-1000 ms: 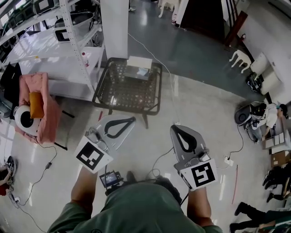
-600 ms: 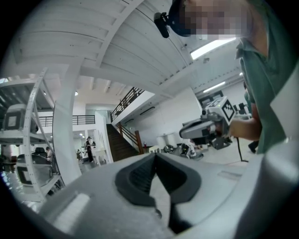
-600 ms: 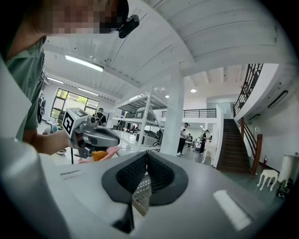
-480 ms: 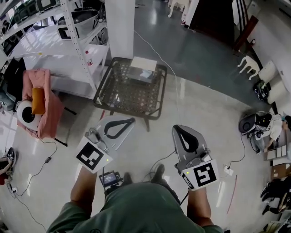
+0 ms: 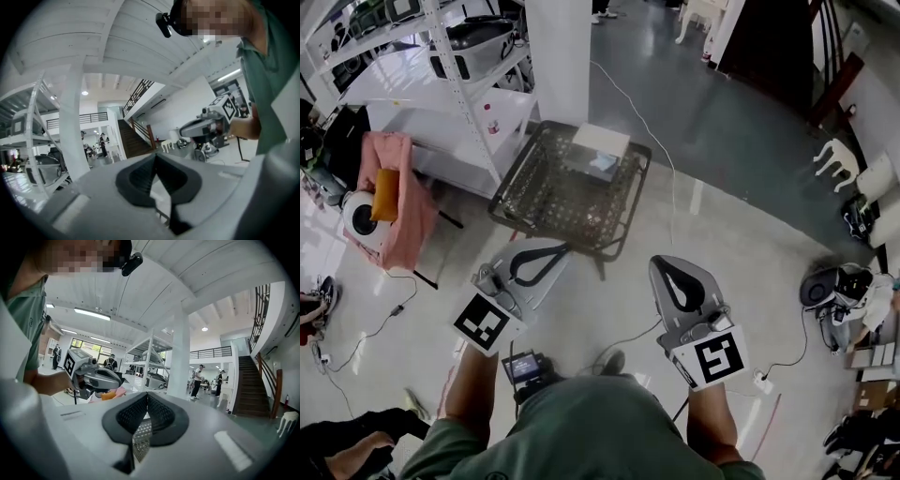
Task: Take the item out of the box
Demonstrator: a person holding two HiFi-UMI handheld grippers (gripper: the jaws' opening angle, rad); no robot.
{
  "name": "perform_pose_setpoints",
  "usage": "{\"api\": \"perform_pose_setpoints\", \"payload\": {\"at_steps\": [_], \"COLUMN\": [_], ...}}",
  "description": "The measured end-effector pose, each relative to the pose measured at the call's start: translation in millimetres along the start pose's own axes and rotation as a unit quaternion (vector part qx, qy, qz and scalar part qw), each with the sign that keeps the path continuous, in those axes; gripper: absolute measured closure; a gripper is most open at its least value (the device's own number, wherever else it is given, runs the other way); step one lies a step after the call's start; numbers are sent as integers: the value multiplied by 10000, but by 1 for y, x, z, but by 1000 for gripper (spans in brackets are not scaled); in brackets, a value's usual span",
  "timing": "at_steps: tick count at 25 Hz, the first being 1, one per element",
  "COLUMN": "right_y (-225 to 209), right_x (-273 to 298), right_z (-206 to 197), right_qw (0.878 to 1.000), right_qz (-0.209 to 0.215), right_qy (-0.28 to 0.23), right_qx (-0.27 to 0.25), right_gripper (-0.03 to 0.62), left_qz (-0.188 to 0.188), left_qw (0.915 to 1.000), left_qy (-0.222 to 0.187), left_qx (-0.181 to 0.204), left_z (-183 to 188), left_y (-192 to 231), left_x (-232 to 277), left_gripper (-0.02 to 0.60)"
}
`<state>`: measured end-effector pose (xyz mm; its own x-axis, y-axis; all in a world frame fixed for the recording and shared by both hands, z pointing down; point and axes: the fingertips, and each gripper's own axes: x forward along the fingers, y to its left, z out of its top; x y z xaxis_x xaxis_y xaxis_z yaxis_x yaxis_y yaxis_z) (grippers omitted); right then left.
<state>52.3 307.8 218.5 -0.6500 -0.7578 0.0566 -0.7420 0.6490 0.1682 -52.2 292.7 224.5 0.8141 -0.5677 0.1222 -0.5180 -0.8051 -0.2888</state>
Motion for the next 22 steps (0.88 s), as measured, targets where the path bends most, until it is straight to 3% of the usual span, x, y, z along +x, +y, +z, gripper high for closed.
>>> {"api": "perform_pose_setpoints", "payload": {"at_steps": [12, 16, 22], "right_y": [-73, -81, -96], "right_x": [-12, 0, 29], "right_z": [-24, -29, -31], "right_qw": [9988, 9988, 9998], "right_qz": [418, 428, 109], "right_qy": [-177, -120, -18], "right_qx": [164, 186, 188], "right_gripper": [588, 588, 588], "left_qz": [461, 428, 136], "left_qw": [9985, 9985, 9997], "left_qy": [301, 323, 210], "left_qx": [-12, -49, -50], "left_z": [4, -1, -13], "left_y": [-11, 3, 37], "left_x": [66, 75, 91], "left_gripper": [580, 580, 580]}}
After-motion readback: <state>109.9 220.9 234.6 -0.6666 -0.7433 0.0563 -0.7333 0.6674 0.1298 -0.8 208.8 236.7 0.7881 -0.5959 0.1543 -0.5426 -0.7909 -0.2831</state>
